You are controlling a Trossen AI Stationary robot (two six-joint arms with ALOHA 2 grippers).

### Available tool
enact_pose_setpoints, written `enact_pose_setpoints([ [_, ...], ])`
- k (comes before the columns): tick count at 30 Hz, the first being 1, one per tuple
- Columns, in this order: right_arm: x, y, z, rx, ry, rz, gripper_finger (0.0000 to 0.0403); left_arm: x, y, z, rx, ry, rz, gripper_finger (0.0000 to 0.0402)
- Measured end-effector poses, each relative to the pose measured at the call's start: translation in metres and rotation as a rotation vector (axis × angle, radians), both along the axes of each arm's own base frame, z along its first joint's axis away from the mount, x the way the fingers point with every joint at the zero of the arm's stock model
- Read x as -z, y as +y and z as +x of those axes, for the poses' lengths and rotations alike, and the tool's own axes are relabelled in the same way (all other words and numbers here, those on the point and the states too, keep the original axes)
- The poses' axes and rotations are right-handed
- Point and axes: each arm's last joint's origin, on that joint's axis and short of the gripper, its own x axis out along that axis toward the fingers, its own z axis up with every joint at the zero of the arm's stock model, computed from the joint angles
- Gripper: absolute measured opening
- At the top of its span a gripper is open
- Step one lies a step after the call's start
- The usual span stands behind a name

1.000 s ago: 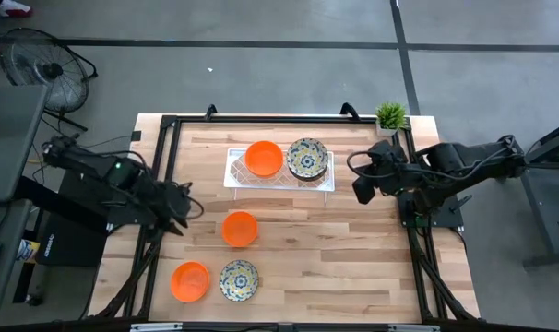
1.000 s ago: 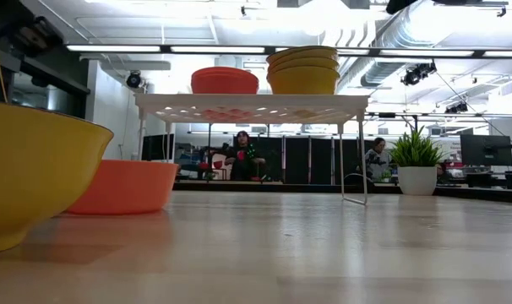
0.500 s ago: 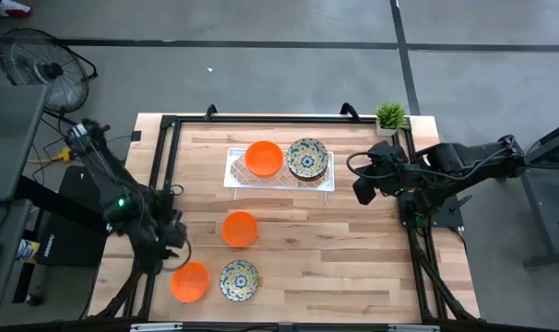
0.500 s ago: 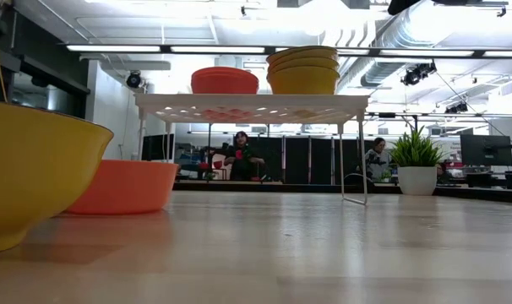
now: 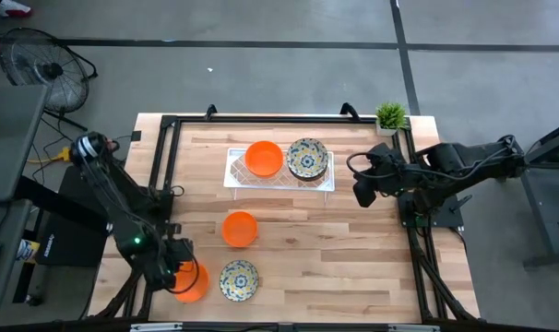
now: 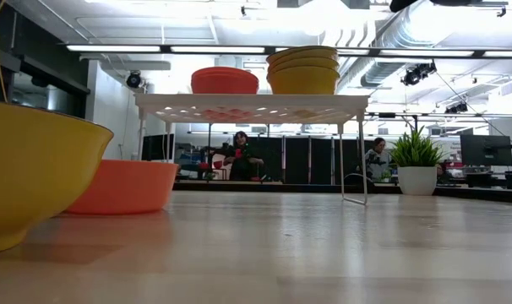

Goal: Pick & Place Mini bowls
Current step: Stack the orange bowl on top of the other orange bowls on the shelf

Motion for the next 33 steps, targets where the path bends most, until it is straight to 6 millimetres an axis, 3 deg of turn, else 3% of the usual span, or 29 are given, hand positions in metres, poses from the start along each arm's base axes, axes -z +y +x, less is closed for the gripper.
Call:
enact_pose_setpoints([
  [8,0.000,0.001,0.000,0.015,-0.007,0.065,0.0000,0.020,-0.019,0.011,0.009,0.002,-0.003,0.0124],
  [16,-0.001,0.002,0.002,0.005,-0.033,0.086,0.0000,0.036,-0.023,0.014,0.000,0.048,0.073,0.0124],
  [26,-0.002,0.003,0.003,-0.039,-0.027,0.066,0.0000,0.035,-0.026,0.014,-0.022,0.092,-0.003,0.0124],
  [33,-0.001,0.004,0.003,-0.097,-0.007,0.066,0.0000,0.022,-0.034,0.018,-0.056,0.080,-0.050,0.0124],
])
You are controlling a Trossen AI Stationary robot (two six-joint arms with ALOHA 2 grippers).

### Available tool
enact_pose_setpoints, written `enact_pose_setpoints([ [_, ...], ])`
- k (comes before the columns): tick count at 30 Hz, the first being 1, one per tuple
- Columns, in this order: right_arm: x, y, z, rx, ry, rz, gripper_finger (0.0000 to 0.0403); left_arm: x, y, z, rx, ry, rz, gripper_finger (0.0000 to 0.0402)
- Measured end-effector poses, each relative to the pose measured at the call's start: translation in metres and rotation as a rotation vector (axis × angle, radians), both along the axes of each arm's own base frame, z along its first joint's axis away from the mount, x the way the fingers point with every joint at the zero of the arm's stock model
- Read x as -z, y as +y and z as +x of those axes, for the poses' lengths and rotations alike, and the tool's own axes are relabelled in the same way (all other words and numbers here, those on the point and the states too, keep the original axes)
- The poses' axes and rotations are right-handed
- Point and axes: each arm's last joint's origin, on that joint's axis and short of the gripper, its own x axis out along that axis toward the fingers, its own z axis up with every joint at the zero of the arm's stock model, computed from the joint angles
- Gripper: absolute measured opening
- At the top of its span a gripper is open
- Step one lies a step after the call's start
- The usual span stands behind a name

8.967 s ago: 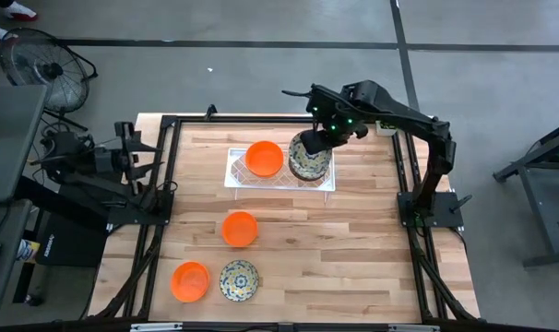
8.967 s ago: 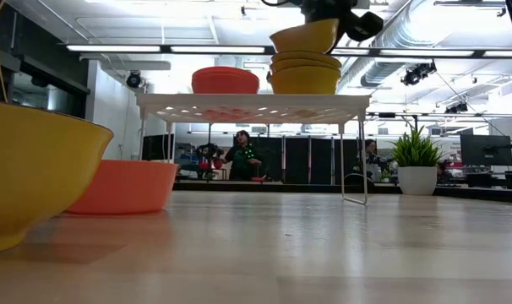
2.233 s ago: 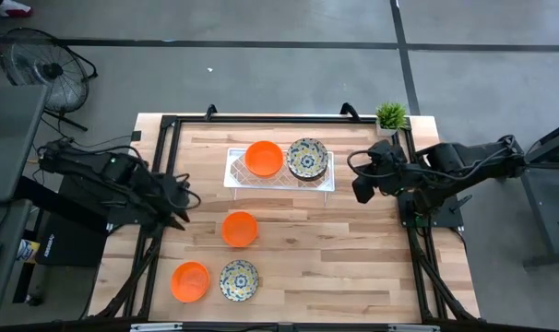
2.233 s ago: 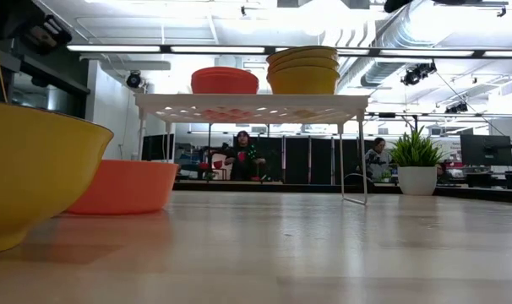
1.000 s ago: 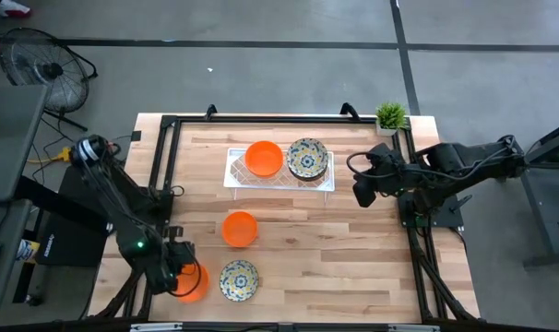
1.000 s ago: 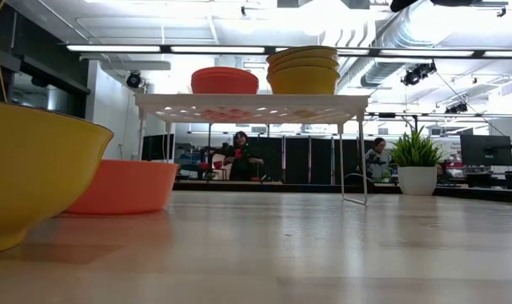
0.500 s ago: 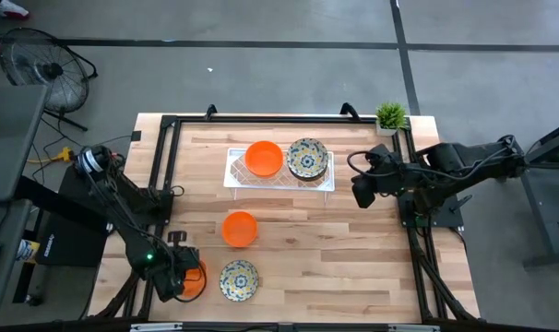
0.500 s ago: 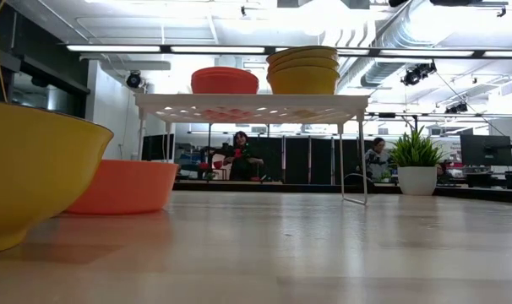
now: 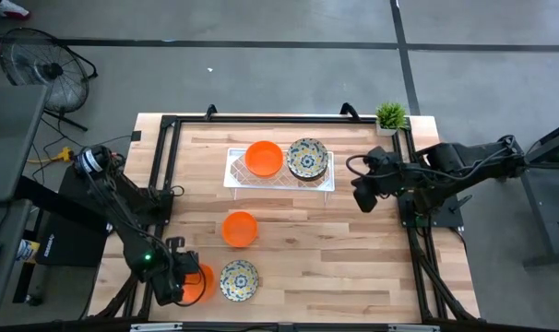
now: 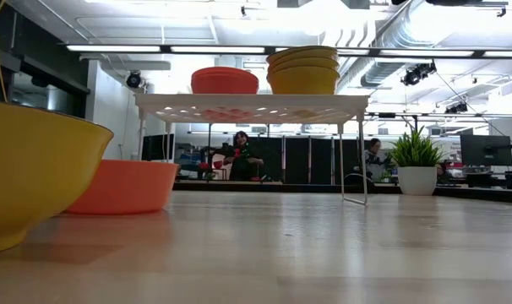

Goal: Pick & Place Mini bowls
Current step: Stack the orange bowl on top of the other orange bowls on the shelf

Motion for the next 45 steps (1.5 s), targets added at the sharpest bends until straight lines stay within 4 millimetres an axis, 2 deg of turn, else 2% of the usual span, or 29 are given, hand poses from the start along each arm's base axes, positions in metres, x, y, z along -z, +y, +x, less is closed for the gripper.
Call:
enact_pose_setpoints([
  [6,0.000,0.001,0.000,-0.063,0.017,-0.026,0.0000,-0.008,-0.005,0.003,-0.055,-0.012,-0.037,0.0124],
  [14,0.000,0.001,0.000,-0.123,0.031,-0.060,0.0000,-0.008,-0.004,0.003,-0.176,0.004,-0.057,0.0124],
  [23,0.000,0.001,0.000,-0.175,0.043,-0.085,0.0000,-0.010,0.006,0.020,-0.284,0.014,-0.075,0.0124],
  [31,0.000,0.001,0.000,-0.192,0.051,-0.114,0.0000,-0.009,0.016,0.032,-0.271,0.040,-0.081,0.0124],
  [39,0.000,0.001,0.000,-0.195,0.052,-0.129,0.0000,0.004,0.017,0.034,-0.265,0.081,-0.043,0.0124],
  [45,0.000,0.001,0.000,-0.196,0.053,-0.140,0.0000,0.004,0.016,0.035,-0.267,0.070,-0.048,0.0124],
])
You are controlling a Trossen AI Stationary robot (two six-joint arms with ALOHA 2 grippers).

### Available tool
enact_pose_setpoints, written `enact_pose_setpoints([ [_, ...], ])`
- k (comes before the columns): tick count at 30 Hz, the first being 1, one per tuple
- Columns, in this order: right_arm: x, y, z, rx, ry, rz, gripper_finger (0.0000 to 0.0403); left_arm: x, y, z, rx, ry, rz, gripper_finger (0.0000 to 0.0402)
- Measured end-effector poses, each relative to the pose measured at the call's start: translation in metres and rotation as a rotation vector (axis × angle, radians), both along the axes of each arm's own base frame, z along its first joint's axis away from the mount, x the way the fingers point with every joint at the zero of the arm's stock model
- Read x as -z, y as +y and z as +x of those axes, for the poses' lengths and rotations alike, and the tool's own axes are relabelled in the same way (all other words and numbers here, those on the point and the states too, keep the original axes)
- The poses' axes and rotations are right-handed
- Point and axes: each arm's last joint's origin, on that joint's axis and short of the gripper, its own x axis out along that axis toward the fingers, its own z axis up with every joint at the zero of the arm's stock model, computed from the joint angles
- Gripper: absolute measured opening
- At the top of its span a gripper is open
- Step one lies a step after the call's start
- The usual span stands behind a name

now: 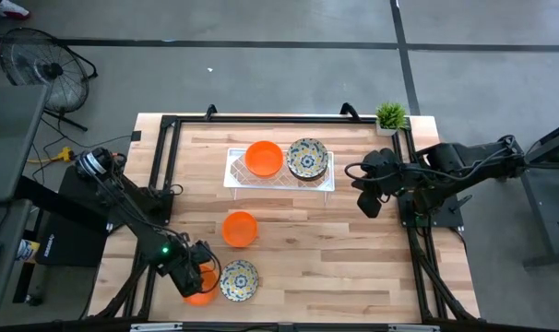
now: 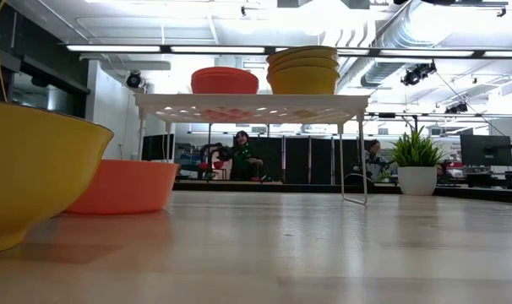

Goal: Pick & Place Mini bowls
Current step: Stack the orange bowl on top of the other orange bowls on the shelf

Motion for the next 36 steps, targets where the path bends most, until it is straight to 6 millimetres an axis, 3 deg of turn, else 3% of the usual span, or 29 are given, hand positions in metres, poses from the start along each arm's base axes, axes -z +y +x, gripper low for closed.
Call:
enact_pose_setpoints([
  [13,0.000,0.000,0.000,-0.013,0.003,-0.010,0.0000,0.010,-0.005,0.005,-0.011,-0.008,0.009,0.0117],
  [16,0.000,0.000,0.000,-0.017,0.005,-0.014,0.0000,0.010,-0.005,0.005,-0.013,-0.009,0.010,0.0091],
  [21,0.000,0.000,0.000,-0.025,0.006,-0.021,0.0000,0.010,-0.006,0.005,-0.008,-0.001,0.004,0.0015],
  [27,0.000,0.000,0.000,-0.032,0.008,-0.022,0.0000,0.009,-0.006,0.005,-0.007,-0.001,-0.002,0.0004],
  [32,0.000,0.000,0.000,-0.039,0.012,-0.018,0.0000,-0.003,-0.008,0.006,0.005,-0.009,-0.039,0.0002],
  [36,0.002,-0.001,-0.006,-0.031,0.051,-0.017,0.0000,-0.026,-0.006,0.005,0.010,-0.069,-0.042,0.0002],
])
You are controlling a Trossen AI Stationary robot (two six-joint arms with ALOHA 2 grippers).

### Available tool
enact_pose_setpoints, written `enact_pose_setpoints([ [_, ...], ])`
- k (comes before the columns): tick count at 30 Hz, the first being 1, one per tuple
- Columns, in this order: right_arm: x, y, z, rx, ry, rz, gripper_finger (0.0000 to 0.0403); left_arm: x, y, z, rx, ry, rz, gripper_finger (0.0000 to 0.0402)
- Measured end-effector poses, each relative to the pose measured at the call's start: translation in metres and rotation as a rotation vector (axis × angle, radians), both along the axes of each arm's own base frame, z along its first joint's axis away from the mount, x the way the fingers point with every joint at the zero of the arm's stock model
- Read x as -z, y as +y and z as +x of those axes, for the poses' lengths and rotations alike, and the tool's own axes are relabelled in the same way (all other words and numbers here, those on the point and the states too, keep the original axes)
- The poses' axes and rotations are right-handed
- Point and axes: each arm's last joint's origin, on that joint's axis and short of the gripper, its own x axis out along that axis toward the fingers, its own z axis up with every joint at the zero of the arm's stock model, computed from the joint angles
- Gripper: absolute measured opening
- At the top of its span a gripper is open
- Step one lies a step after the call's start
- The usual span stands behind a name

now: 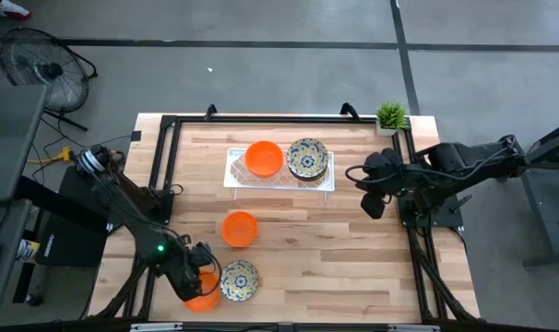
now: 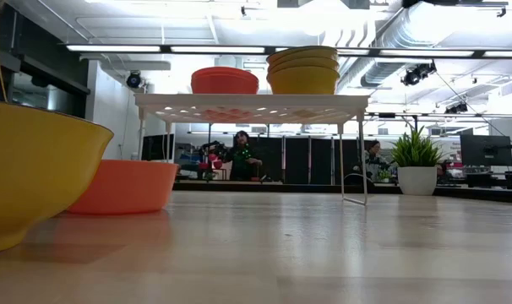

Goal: Pick & Place Mini bowls
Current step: Stack the orange bowl on top of the other orange bowls on the shelf

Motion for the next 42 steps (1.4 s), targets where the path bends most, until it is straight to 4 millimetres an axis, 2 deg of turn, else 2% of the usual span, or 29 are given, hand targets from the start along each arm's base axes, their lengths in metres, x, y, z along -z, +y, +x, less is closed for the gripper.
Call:
enact_pose_setpoints([
  [7,-0.002,-0.002,-0.019,0.062,0.022,-0.004,0.0000,-0.054,0.015,-0.006,-0.055,-0.148,0.087,0.0001],
  [11,-0.004,-0.001,-0.031,0.083,0.016,0.005,0.0000,-0.085,0.031,0.000,-0.083,-0.154,0.146,0.0001],
  [16,-0.004,0.002,-0.040,0.116,0.019,0.031,0.0000,-0.124,0.055,0.009,-0.033,-0.135,0.209,0.0000],
  [21,-0.001,0.006,-0.047,0.137,0.067,0.035,0.0000,-0.156,0.088,0.024,0.013,-0.171,0.245,0.0000],
  [31,0.001,0.011,-0.056,0.177,0.087,0.014,0.0000,-0.195,0.160,0.049,0.015,-0.270,0.314,0.0000],
  [38,0.001,0.011,-0.055,0.176,0.082,0.016,0.0000,-0.214,0.215,0.070,-0.066,-0.363,0.362,0.0000],
  [42,0.001,0.011,-0.055,0.176,0.082,0.016,0.0000,-0.218,0.243,0.083,-0.126,-0.368,0.367,0.0000],
])
